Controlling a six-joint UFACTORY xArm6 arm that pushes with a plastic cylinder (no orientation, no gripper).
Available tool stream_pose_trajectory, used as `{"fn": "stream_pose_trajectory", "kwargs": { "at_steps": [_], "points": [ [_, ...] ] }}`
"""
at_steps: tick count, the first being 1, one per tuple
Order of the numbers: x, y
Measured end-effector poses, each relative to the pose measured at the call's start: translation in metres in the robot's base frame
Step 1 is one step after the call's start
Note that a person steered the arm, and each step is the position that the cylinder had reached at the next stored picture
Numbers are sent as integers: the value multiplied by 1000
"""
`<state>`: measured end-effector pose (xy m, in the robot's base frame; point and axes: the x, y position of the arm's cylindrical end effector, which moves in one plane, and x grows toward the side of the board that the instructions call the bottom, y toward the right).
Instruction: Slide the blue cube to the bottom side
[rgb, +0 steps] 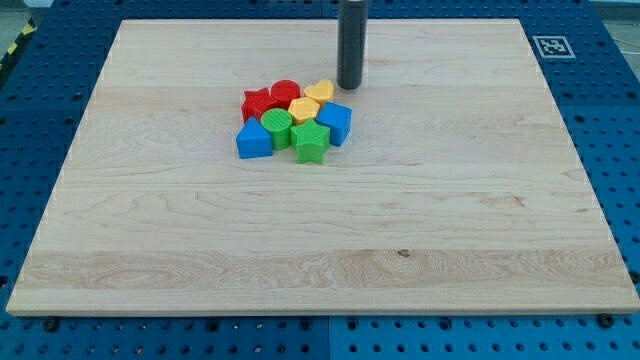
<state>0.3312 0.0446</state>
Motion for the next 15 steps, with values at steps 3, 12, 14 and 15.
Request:
{"fn": "stream_pose_trajectory", "kwargs": {
  "at_steps": [3,12,14,15],
  "points": [
    [36,8],
    [81,-25],
    [100,10],
    [102,30]
  ]
}}
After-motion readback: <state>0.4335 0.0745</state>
